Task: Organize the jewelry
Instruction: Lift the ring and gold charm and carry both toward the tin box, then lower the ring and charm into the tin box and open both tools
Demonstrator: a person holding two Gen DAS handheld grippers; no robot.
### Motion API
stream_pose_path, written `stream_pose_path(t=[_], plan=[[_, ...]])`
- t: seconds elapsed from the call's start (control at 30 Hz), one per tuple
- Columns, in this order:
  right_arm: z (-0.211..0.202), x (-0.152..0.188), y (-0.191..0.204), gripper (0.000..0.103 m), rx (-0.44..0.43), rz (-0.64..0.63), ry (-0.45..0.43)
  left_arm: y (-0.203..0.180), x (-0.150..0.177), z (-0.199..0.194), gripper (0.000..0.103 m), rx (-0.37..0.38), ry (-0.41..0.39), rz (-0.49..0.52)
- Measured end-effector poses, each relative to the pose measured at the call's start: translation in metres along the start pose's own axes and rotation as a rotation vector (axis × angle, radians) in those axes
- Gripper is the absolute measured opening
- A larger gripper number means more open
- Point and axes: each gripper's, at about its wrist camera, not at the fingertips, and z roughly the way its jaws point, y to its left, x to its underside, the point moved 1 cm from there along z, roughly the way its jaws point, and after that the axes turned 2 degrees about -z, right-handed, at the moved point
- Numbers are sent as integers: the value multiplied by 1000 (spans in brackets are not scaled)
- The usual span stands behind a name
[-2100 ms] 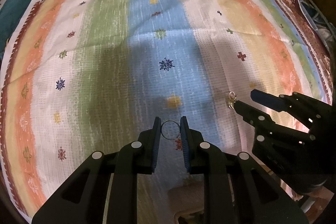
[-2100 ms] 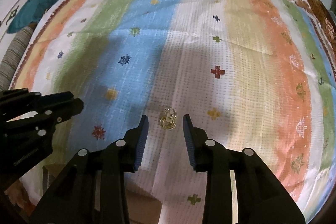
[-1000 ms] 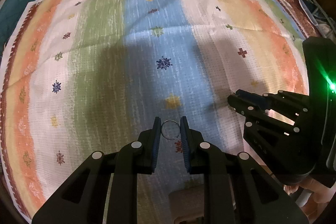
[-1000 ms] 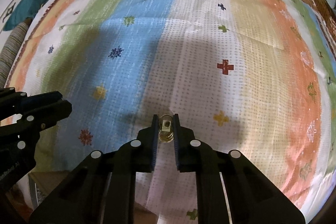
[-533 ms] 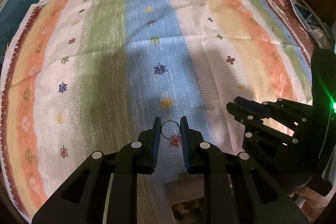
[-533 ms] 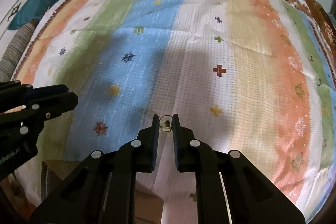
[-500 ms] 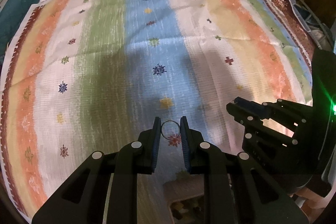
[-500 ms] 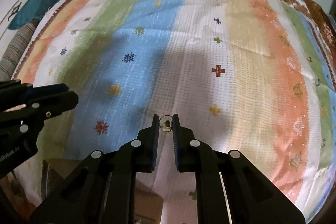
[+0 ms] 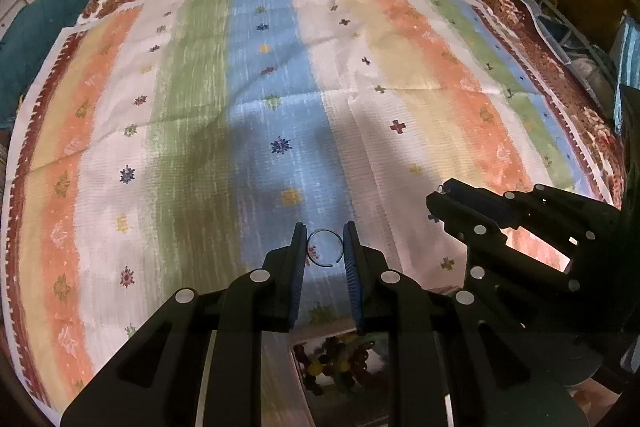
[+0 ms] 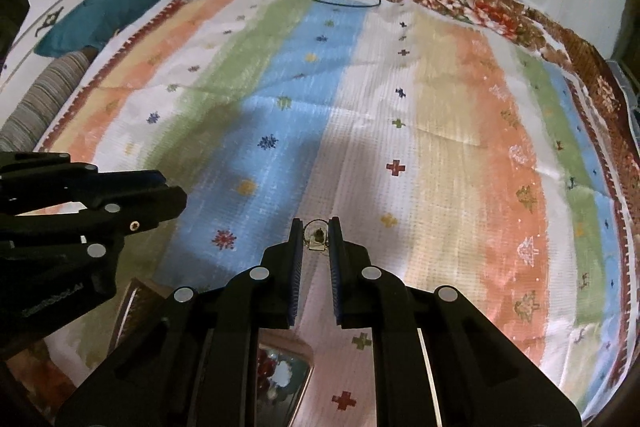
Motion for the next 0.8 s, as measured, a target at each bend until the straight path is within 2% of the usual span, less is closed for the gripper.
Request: stream_pose_path(t=[0.8], plan=[[-73,39,13,14,-80,-9,-114,-24,52,-67,18,63,-111,60]])
